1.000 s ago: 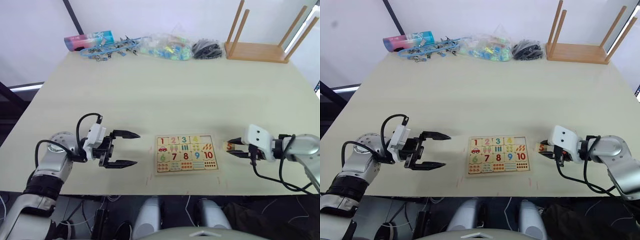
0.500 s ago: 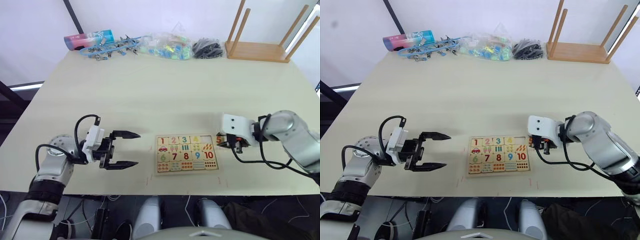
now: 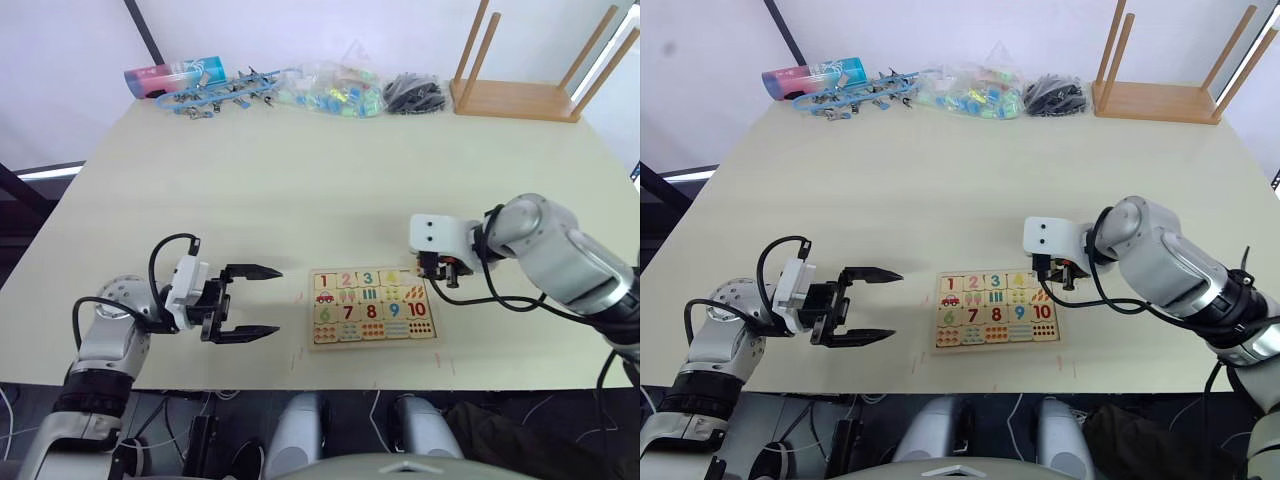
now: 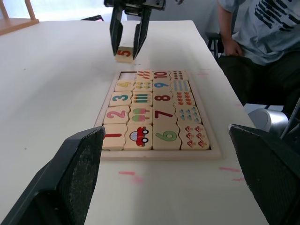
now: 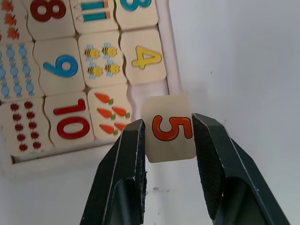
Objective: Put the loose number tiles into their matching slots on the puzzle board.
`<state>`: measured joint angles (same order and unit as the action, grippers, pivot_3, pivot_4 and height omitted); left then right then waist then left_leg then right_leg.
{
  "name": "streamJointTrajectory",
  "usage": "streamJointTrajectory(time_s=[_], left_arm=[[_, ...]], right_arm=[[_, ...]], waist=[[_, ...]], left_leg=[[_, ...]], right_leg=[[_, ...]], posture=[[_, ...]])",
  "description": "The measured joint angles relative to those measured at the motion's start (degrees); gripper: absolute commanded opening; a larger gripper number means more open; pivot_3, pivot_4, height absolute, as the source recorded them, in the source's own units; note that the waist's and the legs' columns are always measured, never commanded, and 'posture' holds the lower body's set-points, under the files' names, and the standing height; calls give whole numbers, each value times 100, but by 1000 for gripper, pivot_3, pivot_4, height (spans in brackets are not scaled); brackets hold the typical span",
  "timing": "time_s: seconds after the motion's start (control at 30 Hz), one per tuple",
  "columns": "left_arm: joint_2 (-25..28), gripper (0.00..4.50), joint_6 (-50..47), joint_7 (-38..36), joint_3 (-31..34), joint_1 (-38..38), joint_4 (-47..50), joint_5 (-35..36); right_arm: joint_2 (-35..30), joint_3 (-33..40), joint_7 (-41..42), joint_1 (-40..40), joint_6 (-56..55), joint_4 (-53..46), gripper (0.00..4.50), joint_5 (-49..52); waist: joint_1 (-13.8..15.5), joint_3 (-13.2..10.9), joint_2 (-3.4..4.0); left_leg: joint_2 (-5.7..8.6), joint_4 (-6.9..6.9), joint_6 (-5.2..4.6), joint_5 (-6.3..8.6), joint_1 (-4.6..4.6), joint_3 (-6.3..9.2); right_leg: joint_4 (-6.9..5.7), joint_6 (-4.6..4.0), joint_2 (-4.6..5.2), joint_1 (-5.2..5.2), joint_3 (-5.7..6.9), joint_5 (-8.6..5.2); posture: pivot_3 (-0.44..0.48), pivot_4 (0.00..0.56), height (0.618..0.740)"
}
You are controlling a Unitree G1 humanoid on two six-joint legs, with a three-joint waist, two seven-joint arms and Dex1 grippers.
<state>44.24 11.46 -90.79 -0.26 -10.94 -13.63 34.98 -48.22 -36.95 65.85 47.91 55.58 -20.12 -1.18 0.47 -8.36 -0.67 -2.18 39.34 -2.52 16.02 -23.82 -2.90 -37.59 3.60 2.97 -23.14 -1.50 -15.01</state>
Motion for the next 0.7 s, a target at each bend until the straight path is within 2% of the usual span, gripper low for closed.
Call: streamJointTrajectory(time_s=[0.27,0.7], left_arm=[[-21,4500,-51,2,167,120,115,-13],[-97,4500,-97,2,208,225,190,-112]], right_arm=[[195,-515,7,141,121,135,904,-242],[270,-723,30,230,164,298,904,-438]], waist=[[4,0,0],[-1,0,0]], left_leg=[[0,0,0,0,-2,-1],[1,0,0,0,-1,-3]], right_leg=[[-3,0,1,-5,3,0],[-5,0,1,-6,2,0]], posture=[[0,150,737],[0,150,737]])
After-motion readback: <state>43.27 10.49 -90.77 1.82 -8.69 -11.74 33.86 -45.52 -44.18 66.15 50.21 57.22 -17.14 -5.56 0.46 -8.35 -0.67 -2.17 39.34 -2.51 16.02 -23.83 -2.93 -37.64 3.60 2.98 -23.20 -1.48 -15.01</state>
